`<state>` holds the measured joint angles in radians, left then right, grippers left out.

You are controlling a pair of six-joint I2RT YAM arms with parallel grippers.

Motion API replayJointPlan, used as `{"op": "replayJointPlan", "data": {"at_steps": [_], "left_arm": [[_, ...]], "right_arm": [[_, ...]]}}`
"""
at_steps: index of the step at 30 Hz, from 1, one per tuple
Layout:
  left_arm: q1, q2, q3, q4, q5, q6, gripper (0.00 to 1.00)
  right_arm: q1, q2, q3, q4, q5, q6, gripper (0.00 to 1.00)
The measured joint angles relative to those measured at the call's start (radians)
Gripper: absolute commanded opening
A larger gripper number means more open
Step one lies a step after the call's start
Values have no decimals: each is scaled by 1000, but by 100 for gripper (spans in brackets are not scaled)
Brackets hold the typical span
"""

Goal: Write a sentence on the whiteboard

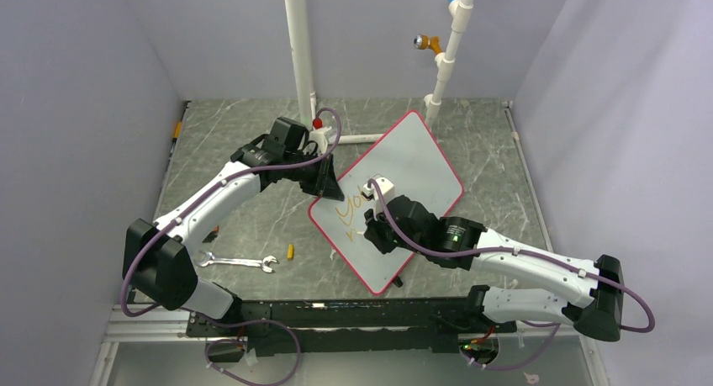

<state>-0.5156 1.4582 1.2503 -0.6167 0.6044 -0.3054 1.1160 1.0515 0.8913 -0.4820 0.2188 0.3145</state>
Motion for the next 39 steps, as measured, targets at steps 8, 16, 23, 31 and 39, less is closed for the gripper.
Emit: {"op": "replayJointPlan", "data": {"at_steps": [8, 16, 23, 31, 39], "left_arm": [[0, 0, 0, 0, 0, 0, 0], [0, 0, 0, 0, -1, 0, 0], [2, 0, 0, 2, -3, 1, 0], [2, 0, 0, 2, -3, 1, 0], [2, 0, 0, 2, -3, 0, 0]], "right_arm": [[0, 0, 0, 0, 1, 0, 0], [0, 11, 9, -3, 18, -1, 0], [0, 37, 42, -4, 53, -11, 0], [-11, 55, 63, -2, 79, -19, 0], [-17, 52, 63, -2, 93, -15, 0]]}}
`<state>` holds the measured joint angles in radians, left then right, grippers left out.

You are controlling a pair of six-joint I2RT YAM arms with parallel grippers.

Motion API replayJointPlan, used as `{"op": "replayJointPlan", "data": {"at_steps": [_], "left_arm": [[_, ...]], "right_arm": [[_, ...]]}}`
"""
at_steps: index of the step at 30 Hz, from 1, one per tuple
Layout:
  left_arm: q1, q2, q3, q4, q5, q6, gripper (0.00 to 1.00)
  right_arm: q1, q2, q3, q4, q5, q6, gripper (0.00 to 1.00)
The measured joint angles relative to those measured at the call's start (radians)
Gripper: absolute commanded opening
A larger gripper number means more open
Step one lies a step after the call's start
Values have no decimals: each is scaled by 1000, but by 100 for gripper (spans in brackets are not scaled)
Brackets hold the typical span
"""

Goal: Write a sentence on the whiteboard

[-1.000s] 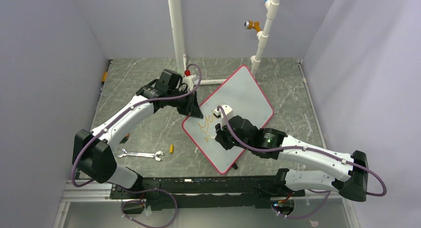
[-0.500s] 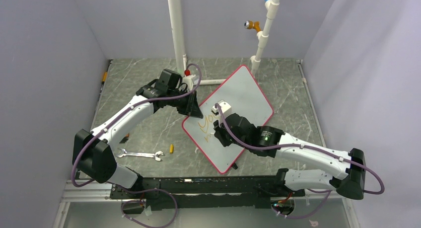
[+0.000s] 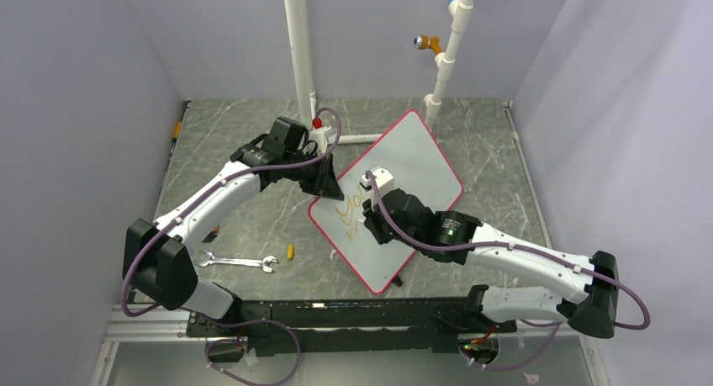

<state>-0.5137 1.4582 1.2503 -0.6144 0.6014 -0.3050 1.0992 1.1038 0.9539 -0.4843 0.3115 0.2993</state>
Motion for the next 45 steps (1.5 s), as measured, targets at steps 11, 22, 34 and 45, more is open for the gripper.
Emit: {"op": "replayJointPlan", "data": {"at_steps": [11, 22, 34, 45], "left_arm": [[0, 0, 0, 0, 0, 0, 0], [0, 0, 0, 0, 1, 0, 0], [0, 0, 0, 0, 1, 0, 0], [0, 0, 0, 0, 2, 0, 0]], "right_arm": [[-5, -42, -52, -2, 2, 29, 0], [-6, -64, -61, -35, 3, 38, 0], [-17, -149, -61, -37, 17, 33, 0], [-148, -163, -61, -9, -88, -3, 0]]}}
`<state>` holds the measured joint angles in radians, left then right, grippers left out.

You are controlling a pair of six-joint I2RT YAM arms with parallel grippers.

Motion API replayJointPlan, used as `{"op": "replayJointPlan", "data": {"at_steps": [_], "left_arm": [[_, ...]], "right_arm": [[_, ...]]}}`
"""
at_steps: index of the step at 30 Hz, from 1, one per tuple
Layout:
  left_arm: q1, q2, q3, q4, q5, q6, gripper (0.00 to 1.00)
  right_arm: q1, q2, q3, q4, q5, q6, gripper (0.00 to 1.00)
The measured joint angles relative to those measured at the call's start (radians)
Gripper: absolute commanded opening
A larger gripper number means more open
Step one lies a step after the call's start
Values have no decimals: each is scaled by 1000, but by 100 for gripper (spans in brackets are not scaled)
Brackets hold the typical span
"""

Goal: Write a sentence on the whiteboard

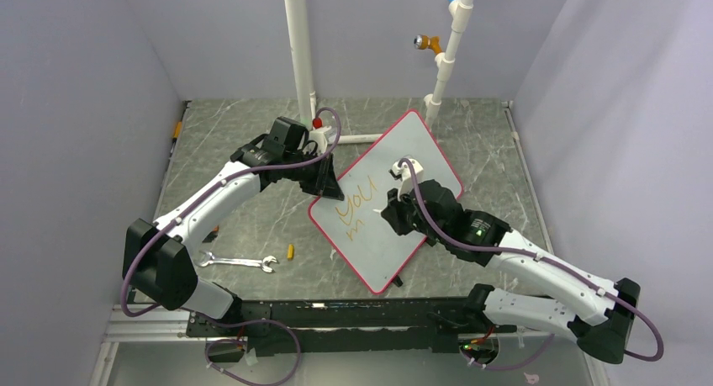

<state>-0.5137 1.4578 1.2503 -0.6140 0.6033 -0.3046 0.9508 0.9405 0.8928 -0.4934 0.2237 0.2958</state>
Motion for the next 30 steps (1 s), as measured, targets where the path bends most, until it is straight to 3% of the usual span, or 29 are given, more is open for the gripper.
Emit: {"op": "replayJointPlan", "data": {"at_steps": [30], "left_arm": [[0, -2, 0, 0, 3, 3, 0]], "right_arm": [[-39, 11, -4, 11, -80, -31, 0]]}}
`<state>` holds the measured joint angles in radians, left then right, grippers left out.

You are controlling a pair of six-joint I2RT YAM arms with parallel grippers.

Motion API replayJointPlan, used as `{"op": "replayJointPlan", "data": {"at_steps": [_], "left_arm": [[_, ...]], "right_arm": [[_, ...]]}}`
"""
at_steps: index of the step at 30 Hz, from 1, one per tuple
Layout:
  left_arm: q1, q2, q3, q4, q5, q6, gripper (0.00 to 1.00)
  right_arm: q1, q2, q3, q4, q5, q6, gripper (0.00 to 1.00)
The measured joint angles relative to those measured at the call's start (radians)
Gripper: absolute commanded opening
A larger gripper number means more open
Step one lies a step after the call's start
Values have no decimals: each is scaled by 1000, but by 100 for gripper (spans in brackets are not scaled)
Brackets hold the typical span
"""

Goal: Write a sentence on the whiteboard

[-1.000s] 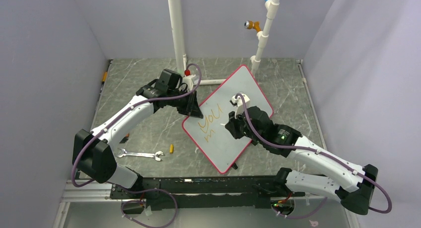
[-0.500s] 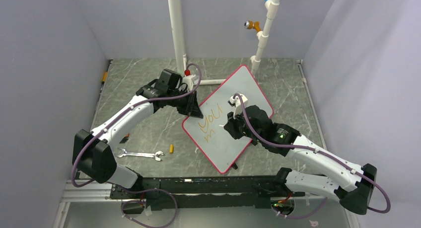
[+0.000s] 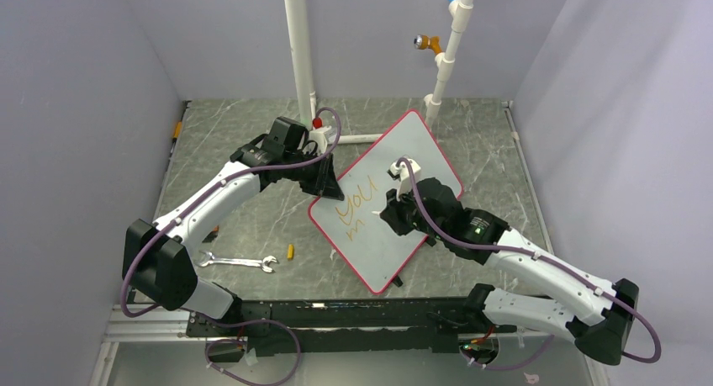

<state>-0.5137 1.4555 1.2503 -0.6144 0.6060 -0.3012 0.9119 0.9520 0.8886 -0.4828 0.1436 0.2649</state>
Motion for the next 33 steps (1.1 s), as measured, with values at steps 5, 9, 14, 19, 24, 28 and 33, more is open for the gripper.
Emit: {"op": "replayJointPlan", "data": {"at_steps": [5, 9, 14, 19, 24, 28, 33], "left_arm": [[0, 0, 0, 0, 0, 0, 0], [0, 0, 0, 0, 0, 0, 0], [0, 0, 0, 0, 0, 2, 0], [0, 0, 0, 0, 0, 3, 0], [0, 0, 0, 0, 0, 3, 0], [0, 0, 0, 0, 0, 3, 0], [-1, 0, 0, 0, 0, 3, 0]], "right_arm": [[-2, -12, -11, 3, -8, 0, 0], [-2, -18, -17, 6, -16, 0, 0], [-2, -28, -17, 7, -19, 0, 0], [-2, -29, -17, 24, -29, 0, 0], [-3, -15, -17, 45, -47, -1, 0], [-3, 4, -17, 55, -52, -2, 0], [-3, 28, -17, 66, -52, -2, 0]]}}
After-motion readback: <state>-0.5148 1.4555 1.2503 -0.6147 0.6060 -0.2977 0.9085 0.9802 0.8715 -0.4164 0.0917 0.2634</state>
